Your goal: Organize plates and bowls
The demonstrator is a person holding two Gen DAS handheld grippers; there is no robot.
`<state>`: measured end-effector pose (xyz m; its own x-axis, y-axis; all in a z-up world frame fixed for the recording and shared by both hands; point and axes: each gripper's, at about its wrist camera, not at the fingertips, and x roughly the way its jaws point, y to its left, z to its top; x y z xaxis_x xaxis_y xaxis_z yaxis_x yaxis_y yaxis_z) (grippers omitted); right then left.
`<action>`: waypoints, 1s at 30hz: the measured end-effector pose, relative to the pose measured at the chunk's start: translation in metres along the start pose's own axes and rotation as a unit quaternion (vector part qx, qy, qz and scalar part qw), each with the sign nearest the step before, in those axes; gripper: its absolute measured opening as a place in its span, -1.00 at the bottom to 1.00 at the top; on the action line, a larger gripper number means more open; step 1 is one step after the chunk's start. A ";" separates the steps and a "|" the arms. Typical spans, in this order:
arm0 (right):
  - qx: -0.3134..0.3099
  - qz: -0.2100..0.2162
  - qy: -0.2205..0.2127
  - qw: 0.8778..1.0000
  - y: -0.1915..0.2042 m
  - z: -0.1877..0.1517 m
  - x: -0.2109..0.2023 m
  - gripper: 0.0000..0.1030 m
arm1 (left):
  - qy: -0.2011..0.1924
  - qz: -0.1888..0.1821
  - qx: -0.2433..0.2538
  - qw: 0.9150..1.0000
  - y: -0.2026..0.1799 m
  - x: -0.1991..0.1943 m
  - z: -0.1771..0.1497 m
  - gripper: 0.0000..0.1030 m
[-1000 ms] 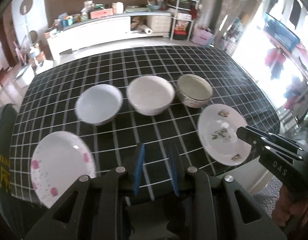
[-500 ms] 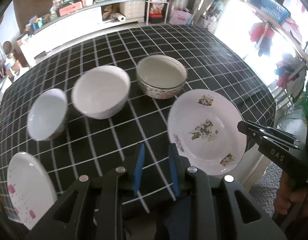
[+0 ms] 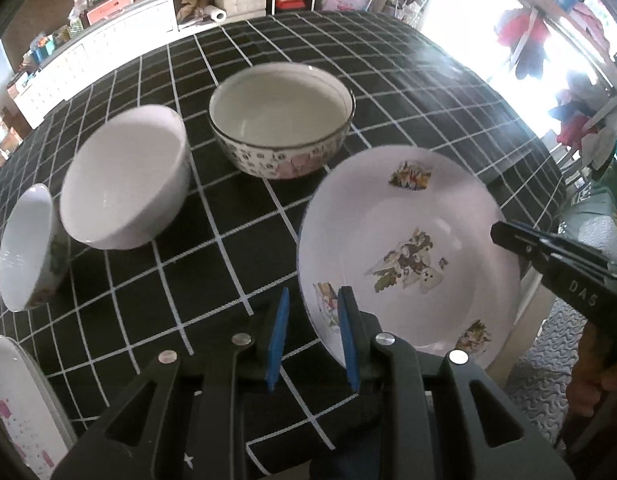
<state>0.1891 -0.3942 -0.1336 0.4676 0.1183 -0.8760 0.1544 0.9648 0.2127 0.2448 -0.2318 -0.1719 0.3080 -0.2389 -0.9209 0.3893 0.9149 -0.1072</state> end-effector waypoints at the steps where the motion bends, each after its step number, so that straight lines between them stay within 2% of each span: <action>1: -0.002 0.002 0.001 1.000 0.001 0.000 0.001 -0.62 | 0.000 -0.001 -0.001 1.000 0.000 0.002 0.000 -0.58; 8: -0.011 0.009 0.008 1.000 0.005 0.001 0.012 -0.64 | 0.003 -0.013 -0.009 1.000 0.004 0.008 -0.001 -0.75; 12: -0.007 0.012 0.011 1.000 0.003 0.001 0.015 -0.79 | 0.002 -0.003 0.001 1.000 0.000 0.009 -0.001 -0.76; 18: -0.036 0.013 0.021 0.999 0.020 -0.005 0.016 -0.81 | 0.009 -0.017 -0.007 1.000 0.006 0.007 -0.003 -0.76; 22: -0.063 0.011 0.010 0.998 0.037 -0.006 0.011 -0.81 | 0.011 -0.019 -0.010 1.000 0.008 0.005 -0.005 -0.76; 30: -0.055 -0.001 -0.007 0.998 0.009 0.004 -0.002 -0.80 | 0.008 -0.020 -0.015 1.000 0.011 0.002 -0.008 -0.75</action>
<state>0.1935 -0.3863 -0.1283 0.4795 0.1139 -0.8701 0.0583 0.9852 0.1611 0.2431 -0.2200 -0.1779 0.2782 -0.2695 -0.9219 0.3744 0.9143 -0.1543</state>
